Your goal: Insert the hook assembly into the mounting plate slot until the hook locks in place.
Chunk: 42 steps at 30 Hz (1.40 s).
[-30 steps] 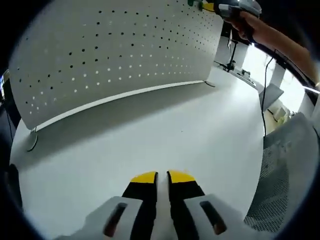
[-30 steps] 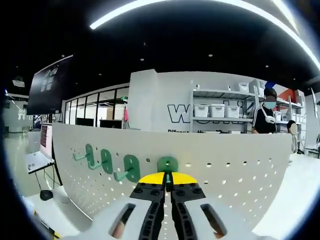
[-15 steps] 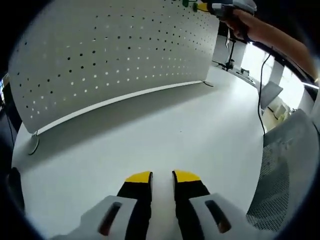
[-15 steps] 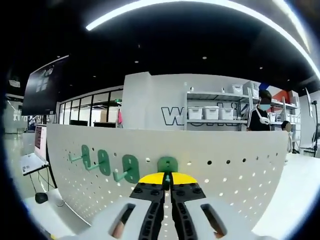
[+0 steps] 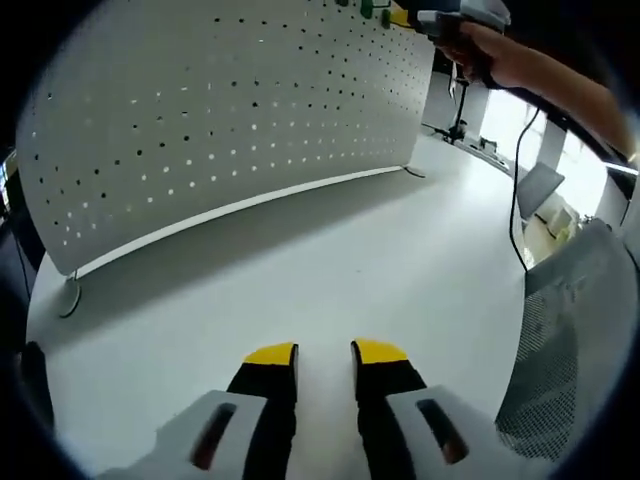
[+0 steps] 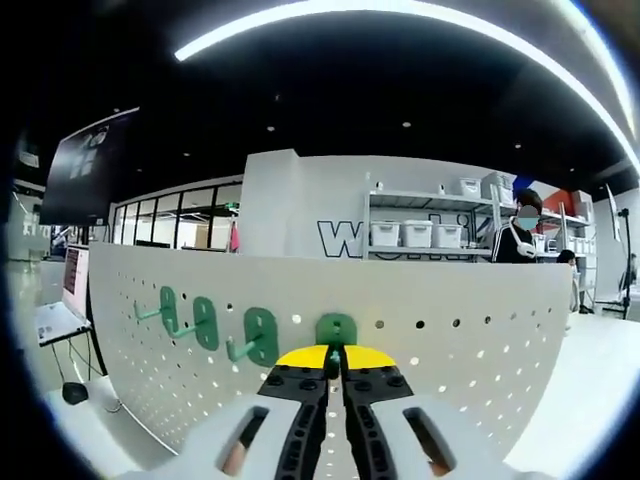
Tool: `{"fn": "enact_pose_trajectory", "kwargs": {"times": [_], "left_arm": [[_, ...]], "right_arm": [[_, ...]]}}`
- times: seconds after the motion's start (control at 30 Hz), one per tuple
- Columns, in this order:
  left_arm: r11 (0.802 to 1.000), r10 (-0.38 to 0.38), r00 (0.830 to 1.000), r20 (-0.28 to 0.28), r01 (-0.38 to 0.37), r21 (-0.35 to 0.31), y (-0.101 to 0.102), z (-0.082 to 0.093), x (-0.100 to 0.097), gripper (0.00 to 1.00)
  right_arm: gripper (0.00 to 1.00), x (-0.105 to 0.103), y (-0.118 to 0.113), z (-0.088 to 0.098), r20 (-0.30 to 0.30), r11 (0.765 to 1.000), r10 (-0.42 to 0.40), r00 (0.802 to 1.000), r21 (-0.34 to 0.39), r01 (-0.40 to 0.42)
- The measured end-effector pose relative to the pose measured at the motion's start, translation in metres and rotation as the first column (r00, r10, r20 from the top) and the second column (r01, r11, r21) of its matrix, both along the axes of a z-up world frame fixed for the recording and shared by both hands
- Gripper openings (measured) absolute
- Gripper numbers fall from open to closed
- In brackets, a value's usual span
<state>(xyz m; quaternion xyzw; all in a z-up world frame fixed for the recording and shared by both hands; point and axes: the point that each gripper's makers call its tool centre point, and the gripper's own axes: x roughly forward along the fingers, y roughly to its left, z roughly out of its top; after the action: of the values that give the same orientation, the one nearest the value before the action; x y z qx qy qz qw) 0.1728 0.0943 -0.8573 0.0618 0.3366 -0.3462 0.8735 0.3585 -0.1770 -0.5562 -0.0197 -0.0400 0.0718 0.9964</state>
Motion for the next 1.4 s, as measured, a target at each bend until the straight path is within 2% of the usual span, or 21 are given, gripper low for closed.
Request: {"fn": "enact_pose_trajectory", "kwargs": {"times": [0.07, 0.23, 0.27, 0.4, 0.53, 0.63, 0.9, 1.13, 1.4], "left_arm": [[1.0, 0.005, 1.0, 0.006, -0.005, -0.006, 0.0, 0.002, 0.001, 0.28], [1.0, 0.008, 0.998, 0.061, -0.008, -0.008, -0.001, 0.02, 0.006, 0.36], [1.0, 0.008, 0.997, 0.076, -0.008, -0.011, -0.001, 0.026, 0.007, 0.39], [0.998, 0.039, 0.989, 0.144, -0.033, -0.046, -0.002, 0.053, 0.015, 0.48], [0.997, 0.054, 0.972, 0.228, -0.039, -0.071, -0.003, 0.083, 0.022, 0.61], [0.996, 0.057, 0.965, 0.255, -0.039, -0.076, -0.003, 0.096, 0.024, 0.66], [0.995, 0.076, 0.949, 0.307, -0.05, -0.091, -0.004, 0.119, 0.028, 0.73], [0.996, 0.069, 0.94, 0.335, -0.044, -0.08, -0.005, 0.125, 0.022, 0.75], [0.993, 0.096, 0.936, 0.338, -0.065, -0.103, -0.001, 0.127, 0.014, 0.76]], "right_arm": [[0.09, -0.003, 0.003, 0.002, 0.007, 1.0, 0.021, 1.0, 0.007, -0.021], [0.22, -0.013, 0.008, -0.002, 0.011, 0.997, 0.071, 0.997, -0.011, -0.071], [0.24, -0.017, 0.008, -0.004, 0.001, 0.996, 0.083, 0.997, 0.008, -0.083], [0.38, -0.031, 0.009, -0.015, -0.01, 0.992, 0.125, 0.992, 0.008, -0.125], [0.44, -0.048, 0.007, -0.025, -0.019, 0.988, 0.152, 0.988, 0.013, -0.152], [0.5, -0.056, 0.005, -0.032, -0.034, 0.987, 0.163, 0.986, 0.014, -0.163], [0.53, -0.075, 0.003, -0.045, -0.054, 0.982, 0.19, 0.98, 0.022, -0.19], [0.55, -0.091, 0.002, -0.057, -0.069, 0.976, 0.218, 0.974, 0.024, -0.217], [0.56, -0.117, 0.002, -0.081, -0.112, 0.963, 0.27, 0.956, 0.041, -0.267]]}}
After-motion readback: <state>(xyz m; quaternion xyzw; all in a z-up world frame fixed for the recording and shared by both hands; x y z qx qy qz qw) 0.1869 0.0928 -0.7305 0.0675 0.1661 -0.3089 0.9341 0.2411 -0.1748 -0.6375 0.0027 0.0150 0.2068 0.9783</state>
